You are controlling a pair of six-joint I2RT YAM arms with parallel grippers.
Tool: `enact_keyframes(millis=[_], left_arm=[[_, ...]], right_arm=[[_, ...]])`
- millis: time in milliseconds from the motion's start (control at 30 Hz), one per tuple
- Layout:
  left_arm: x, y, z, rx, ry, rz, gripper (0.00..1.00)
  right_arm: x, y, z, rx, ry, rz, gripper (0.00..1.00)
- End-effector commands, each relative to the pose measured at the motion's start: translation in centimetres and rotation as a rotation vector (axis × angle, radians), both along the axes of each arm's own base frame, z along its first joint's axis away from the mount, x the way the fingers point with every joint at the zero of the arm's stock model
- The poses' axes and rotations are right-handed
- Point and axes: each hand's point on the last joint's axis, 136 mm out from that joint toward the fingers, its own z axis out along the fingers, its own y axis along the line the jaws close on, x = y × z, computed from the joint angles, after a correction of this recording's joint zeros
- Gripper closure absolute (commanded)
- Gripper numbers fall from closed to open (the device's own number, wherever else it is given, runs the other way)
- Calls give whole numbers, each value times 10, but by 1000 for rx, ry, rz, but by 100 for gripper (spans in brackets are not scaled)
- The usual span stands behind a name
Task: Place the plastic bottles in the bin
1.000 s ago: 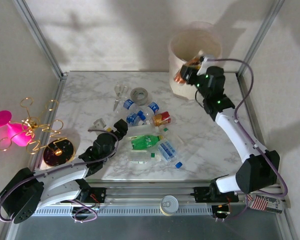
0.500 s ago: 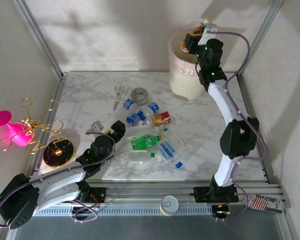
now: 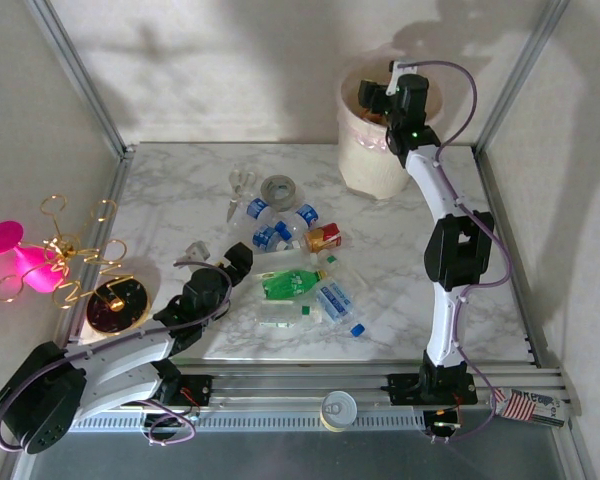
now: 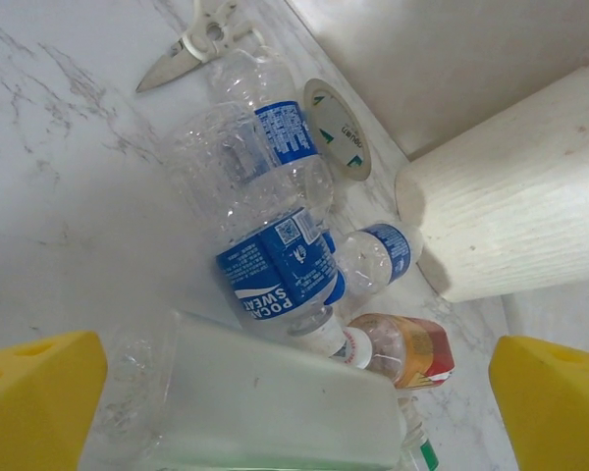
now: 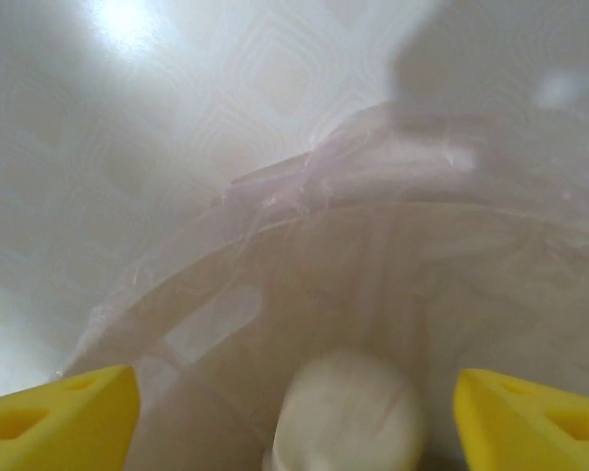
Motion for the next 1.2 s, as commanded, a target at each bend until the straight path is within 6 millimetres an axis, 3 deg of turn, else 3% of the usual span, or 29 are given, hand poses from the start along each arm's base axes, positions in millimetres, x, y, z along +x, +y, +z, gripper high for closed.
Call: enact_keyframes(millis=[0,100,233,333,433,633,833,967,1167], left_arm=[[6,-5,11,-7,-18,-12,0],[9,-7,12,-6,-23,-16,0],[11,-10,13,-13,-28,-22,0],[14,-13,14,-13,-28,-27,0],[17,-16,14,-10,-21,-32,1],[22,-20,11,-4,2,-33,0],[25,-23,11,-20,-5,-28,0],[30,-37,13,-42,-3,-81,0],[35,-69,13,-45,11,-203,0]], right_arm=[[-19,-5,63,24,-116,-5,12],[-37,-4,88,29,-159,24,11],[-77,2,113,56,-220,79,7],[-111,12,113,84,-220,153,1],[-145,20,97,85,-197,201,1],[-208,36,35,93,-57,301,1],[-267,62,-56,76,195,394,1],[-303,68,-113,65,361,414,1],[-338,67,-183,9,595,382,3]])
